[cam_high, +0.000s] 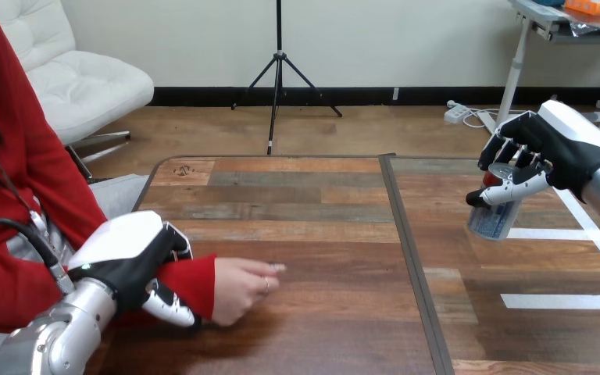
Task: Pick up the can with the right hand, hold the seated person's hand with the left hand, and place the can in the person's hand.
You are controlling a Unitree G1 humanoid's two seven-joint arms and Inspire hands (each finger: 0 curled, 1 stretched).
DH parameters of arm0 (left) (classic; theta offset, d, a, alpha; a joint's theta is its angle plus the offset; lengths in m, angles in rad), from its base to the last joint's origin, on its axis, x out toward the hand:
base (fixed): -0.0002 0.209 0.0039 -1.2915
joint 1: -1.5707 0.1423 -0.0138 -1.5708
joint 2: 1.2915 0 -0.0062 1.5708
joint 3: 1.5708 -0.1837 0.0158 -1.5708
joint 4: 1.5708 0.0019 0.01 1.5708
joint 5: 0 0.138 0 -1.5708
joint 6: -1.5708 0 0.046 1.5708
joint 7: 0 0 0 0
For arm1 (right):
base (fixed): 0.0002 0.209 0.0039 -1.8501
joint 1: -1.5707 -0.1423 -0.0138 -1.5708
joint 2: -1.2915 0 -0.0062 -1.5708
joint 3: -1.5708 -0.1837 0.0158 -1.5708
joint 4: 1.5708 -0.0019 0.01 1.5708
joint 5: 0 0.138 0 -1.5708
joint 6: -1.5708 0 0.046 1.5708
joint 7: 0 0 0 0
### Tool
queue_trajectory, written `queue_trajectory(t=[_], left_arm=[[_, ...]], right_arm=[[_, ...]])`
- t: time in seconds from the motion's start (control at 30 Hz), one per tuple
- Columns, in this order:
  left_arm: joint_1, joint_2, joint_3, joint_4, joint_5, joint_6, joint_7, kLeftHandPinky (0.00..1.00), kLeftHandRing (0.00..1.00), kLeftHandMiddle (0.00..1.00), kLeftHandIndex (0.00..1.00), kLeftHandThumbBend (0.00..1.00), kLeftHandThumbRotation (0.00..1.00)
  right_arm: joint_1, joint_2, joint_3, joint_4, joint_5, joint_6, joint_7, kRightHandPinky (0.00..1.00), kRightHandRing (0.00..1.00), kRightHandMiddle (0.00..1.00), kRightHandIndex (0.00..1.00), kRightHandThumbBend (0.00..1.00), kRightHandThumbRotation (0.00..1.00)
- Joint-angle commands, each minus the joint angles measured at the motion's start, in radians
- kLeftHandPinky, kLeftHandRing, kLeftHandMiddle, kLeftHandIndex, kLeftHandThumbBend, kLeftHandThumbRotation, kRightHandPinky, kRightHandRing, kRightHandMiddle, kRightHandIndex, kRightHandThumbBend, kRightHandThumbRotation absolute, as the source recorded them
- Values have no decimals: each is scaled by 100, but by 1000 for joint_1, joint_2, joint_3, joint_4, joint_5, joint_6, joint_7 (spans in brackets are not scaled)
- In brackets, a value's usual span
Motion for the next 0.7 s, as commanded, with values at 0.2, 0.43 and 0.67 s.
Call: queue_trajectory(t=[0.2,0.43,0.67], left_arm=[[-143,-36,65,-164,-45,-54,90,26,31,36,35,77,0],[-161,-45,67,-144,-50,-94,129,25,31,35,35,80,0],[-183,-54,65,-144,-51,-92,124,25,30,35,35,78,0]], right_arm=[[-163,27,-18,-43,11,17,-46,34,38,43,49,71,0],[-170,46,-23,-50,20,20,-49,34,37,43,49,72,0],[-179,67,-20,-67,19,40,-48,33,37,43,48,71,0]])
